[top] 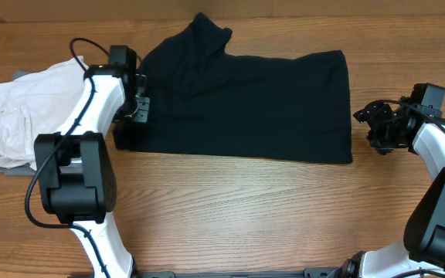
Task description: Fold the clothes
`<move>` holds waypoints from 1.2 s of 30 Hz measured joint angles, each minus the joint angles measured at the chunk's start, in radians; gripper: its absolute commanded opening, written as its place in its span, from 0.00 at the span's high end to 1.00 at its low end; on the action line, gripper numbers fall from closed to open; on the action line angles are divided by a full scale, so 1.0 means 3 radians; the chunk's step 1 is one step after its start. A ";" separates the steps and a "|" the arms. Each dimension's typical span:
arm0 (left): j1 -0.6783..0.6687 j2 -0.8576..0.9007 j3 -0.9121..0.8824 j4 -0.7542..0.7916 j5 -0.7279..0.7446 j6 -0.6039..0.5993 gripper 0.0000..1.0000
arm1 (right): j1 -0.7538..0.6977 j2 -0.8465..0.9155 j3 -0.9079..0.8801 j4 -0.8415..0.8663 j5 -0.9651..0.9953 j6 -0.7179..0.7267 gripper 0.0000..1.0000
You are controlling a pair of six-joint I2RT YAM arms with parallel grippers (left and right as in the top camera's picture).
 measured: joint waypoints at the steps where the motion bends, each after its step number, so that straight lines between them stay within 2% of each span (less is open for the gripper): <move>1: 0.0025 0.0000 0.0000 0.0001 -0.0010 -0.0009 0.57 | 0.0000 0.0000 0.0000 0.0003 -0.0001 -0.0001 0.24; 3: 0.0071 0.0000 0.0000 -0.0003 -0.0031 -0.0027 0.49 | 0.0000 0.0000 0.0000 0.0000 0.0004 0.0001 0.23; 9: 0.0120 0.0000 0.0000 -0.0089 -0.0051 -0.0060 0.42 | 0.0000 0.0000 0.0000 0.0000 0.0047 -0.0001 0.21; 12: 0.0120 0.0000 0.0000 -0.0170 -0.0023 -0.0065 0.41 | 0.0000 0.0000 0.0000 0.0001 0.0075 -0.0098 0.28; 20: 0.0120 0.0000 0.0000 -0.0212 0.0163 -0.0070 0.40 | 0.0003 0.0010 0.0000 0.0004 0.0098 -0.0453 0.30; 26: 0.0120 0.0000 0.0000 -0.0202 0.0200 -0.0070 0.38 | 0.0098 0.0239 0.0000 0.0247 -0.0065 -0.0773 0.39; 32: 0.0120 0.0000 0.0000 -0.0202 0.0201 -0.0070 0.36 | 0.0313 0.0345 0.0000 0.0289 -0.0111 -0.0922 0.56; 36: 0.0120 0.0000 0.0000 -0.0202 0.0202 -0.0070 0.35 | 0.0305 0.0345 0.0000 0.0146 -0.0088 -0.0993 0.75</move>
